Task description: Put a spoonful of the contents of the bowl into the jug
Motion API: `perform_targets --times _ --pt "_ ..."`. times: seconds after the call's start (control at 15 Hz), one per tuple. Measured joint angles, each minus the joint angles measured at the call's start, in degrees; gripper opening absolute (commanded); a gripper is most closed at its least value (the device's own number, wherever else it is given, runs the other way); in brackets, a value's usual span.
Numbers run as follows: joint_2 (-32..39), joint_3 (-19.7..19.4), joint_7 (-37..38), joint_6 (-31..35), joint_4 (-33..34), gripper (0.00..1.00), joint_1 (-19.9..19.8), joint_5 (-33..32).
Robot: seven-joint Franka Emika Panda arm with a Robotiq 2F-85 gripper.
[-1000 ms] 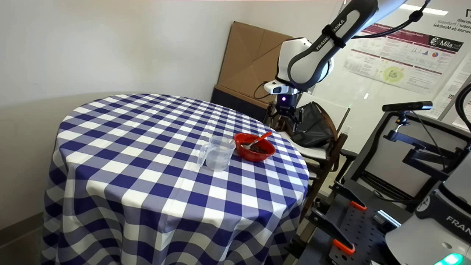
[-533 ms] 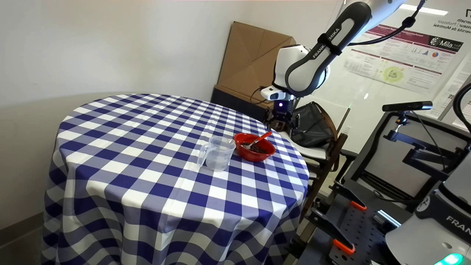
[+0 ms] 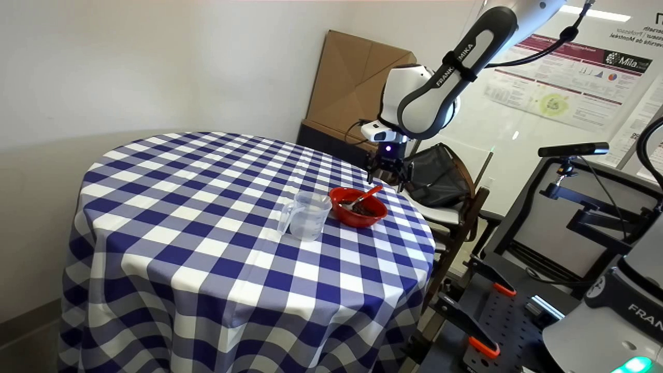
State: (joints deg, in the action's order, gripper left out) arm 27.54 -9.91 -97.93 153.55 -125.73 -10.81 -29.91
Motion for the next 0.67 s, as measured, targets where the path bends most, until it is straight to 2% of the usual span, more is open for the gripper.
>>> perform_targets --times 0.47,0.53,0.6,0.67 --pt "0.7 0.0 0.0 0.6 -0.2 1.0 0.5 0.0" --pt "0.8 0.0 0.0 0.7 -0.3 0.9 0.7 -0.2" --pt "1.0 0.0 0.0 0.7 -0.4 0.72 0.8 -0.5" --pt "1.2 0.0 0.0 0.7 -0.4 0.67 0.9 -0.8"
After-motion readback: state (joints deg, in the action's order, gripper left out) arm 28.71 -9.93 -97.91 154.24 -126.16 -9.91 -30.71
